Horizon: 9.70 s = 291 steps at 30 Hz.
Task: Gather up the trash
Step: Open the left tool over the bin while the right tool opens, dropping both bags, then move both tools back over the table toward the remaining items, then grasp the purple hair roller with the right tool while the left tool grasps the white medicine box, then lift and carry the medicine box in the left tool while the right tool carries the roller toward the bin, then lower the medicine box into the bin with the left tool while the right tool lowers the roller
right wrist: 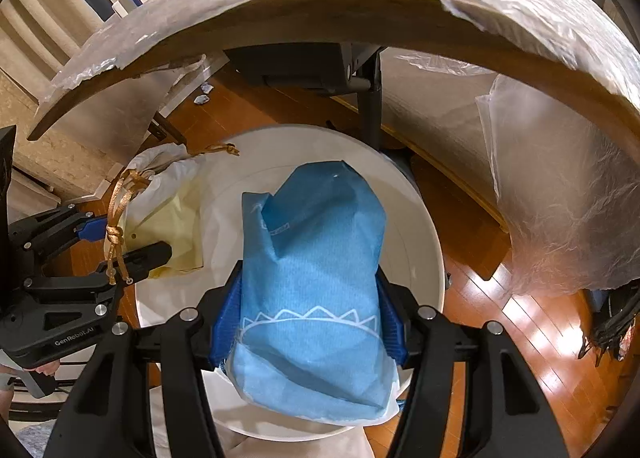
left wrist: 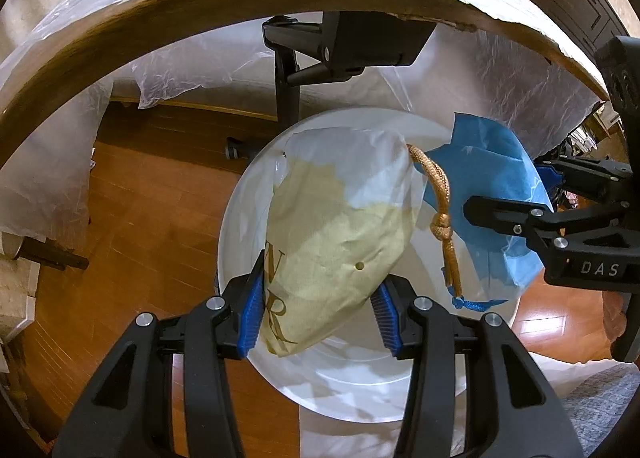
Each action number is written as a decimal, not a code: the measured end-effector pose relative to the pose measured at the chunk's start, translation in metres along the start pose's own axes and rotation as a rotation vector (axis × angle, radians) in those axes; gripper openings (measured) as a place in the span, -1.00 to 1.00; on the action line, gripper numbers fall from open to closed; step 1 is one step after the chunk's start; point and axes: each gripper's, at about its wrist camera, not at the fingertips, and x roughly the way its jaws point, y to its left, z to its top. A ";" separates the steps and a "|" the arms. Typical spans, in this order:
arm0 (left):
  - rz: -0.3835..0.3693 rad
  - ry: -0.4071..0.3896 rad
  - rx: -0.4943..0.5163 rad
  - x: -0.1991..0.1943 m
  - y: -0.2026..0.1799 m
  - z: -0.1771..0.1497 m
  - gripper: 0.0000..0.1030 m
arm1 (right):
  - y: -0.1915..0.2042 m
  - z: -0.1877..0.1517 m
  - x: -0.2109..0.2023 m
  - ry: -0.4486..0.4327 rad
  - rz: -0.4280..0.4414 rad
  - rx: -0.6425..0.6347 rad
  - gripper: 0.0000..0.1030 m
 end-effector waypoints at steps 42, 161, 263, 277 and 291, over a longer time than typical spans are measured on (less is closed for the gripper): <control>0.066 -0.473 -0.008 -0.126 0.032 0.100 0.97 | -0.063 0.112 -0.162 -0.511 -0.040 0.279 0.93; 0.040 -0.320 -0.050 -0.072 0.015 0.149 0.02 | -0.060 0.113 -0.110 -0.370 0.012 0.228 -0.17; 0.006 -0.046 -0.021 -0.047 -0.011 0.013 0.02 | 0.008 -0.009 -0.051 0.006 0.132 -0.020 -0.17; 0.033 0.039 0.007 -0.003 -0.008 0.013 0.02 | 0.011 -0.011 -0.014 0.064 0.091 -0.031 -0.16; 0.039 0.082 0.031 0.026 -0.007 0.009 0.02 | 0.000 -0.016 0.010 0.099 0.059 -0.009 -0.15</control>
